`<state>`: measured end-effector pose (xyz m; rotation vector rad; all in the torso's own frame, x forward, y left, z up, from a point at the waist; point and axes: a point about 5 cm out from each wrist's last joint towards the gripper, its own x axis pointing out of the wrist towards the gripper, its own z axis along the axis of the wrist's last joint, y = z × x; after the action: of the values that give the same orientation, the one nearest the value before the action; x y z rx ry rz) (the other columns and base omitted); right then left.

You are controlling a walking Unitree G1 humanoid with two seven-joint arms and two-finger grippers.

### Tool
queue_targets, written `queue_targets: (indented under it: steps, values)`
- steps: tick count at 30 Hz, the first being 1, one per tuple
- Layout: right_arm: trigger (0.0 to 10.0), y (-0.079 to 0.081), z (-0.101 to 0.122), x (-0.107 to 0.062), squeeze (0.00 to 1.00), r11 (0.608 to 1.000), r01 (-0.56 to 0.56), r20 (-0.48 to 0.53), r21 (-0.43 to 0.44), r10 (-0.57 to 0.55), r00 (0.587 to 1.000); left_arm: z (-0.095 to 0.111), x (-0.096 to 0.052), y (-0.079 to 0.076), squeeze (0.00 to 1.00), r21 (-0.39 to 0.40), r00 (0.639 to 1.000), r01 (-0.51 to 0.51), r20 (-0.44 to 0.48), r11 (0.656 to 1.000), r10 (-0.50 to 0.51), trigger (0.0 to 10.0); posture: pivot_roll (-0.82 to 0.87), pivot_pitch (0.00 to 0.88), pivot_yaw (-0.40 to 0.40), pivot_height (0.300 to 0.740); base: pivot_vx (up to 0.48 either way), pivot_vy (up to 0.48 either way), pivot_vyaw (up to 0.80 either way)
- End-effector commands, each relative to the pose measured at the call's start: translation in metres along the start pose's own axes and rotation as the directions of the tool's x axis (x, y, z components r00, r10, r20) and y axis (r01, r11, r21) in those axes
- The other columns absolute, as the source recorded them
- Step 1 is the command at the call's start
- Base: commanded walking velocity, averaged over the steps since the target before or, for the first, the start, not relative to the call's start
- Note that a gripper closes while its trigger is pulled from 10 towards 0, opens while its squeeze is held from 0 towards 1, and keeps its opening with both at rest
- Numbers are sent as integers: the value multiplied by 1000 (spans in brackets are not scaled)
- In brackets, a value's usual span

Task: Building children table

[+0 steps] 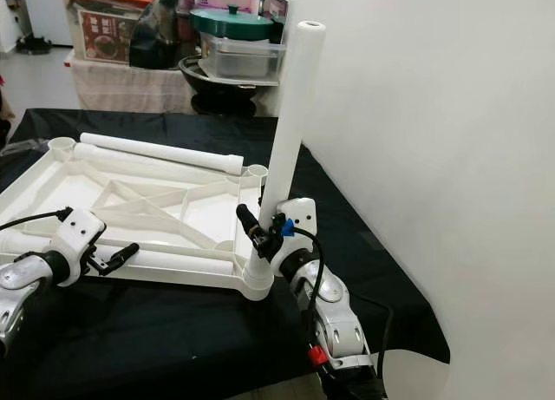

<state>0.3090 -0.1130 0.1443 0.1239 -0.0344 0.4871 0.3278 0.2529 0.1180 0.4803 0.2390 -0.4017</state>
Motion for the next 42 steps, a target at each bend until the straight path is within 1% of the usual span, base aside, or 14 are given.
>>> queue_targets:
  steps: [1,2,3,6,9,11,12,16,18,21,26,33,38,42]
  values:
    - [10000,-10,-70,-25,0,980,124,-337,154,-66,939,-42,-9,-16,0,-34,978,86,-188,996,-91,10000,57,0,-109,740,0,0,0]
    - [10000,-9,-71,-26,0,980,126,-341,155,-67,938,-49,-12,-13,0,-106,971,79,-216,991,-100,10000,50,0,-102,740,0,0,0]
    - [10000,-9,-72,-27,0,979,130,-344,156,-69,936,-52,-13,-13,0,-129,967,87,-226,988,-115,10000,49,0,-103,740,0,0,0]
    - [10000,-9,-72,-27,0,979,130,-344,156,-69,936,-52,-13,-13,0,-129,967,87,-226,988,-115,10000,49,0,-103,740,0,0,0]
    - [10000,-11,-72,-28,0,979,134,-348,155,-73,935,-54,-15,-21,0,-156,960,151,-213,976,-182,10000,48,0,-103,740,0,0,0]
    - [10000,-11,-72,-28,0,979,133,-350,154,-72,934,-54,-17,-31,0,-165,948,225,-190,960,-255,10000,48,0,-103,740,0,0,0]
    - [10000,-11,-72,-28,0,979,133,-350,154,-72,934,-54,-17,-31,0,-165,948,225,-190,960,-255,10000,48,0,-103,740,0,0,0]
    - [10000,-11,-71,-28,0,981,120,-350,151,-61,935,-56,-17,-49,0,-206,927,303,-162,930,-338,10000,48,0,-102,740,0,0,0]
    - [10000,-9,-70,-29,0,983,102,-350,153,-43,936,-58,-18,-64,0,-240,906,361,-137,901,-400,10000,44,0,-100,740,0,0,0]
    - [10000,-8,-70,-30,0,984,86,-353,158,-26,935,-62,-20,-73,0,-259,886,400,-138,879,-443,10000,39,0,-100,740,0,0,0]
    - [10000,-9,-69,-32,0,984,81,-358,157,-20,934,-70,-23,-71,0,-311,877,389,-164,867,-452,10000,37,0,-98,740,0,0,0]
    - [10000,-10,-69,-32,0,985,81,-358,153,-21,934,-70,-24,-69,0,-317,880,374,-174,871,-441,10000,38,0,-98,740,0,0,0]
    - [10000,-10,-69,-32,0,986,77,-360,145,-20,933,-75,-25,-76,0,-362,880,359,-175,860,-441,10000,36,0,-103,740,0,0,0]
    - [10000,-11,-69,-32,0,988,76,-361,138,-22,932,-75,-26,-78,0,-358,885,356,-167,863,-434,10000,35,0,-104,740,0,0,0]
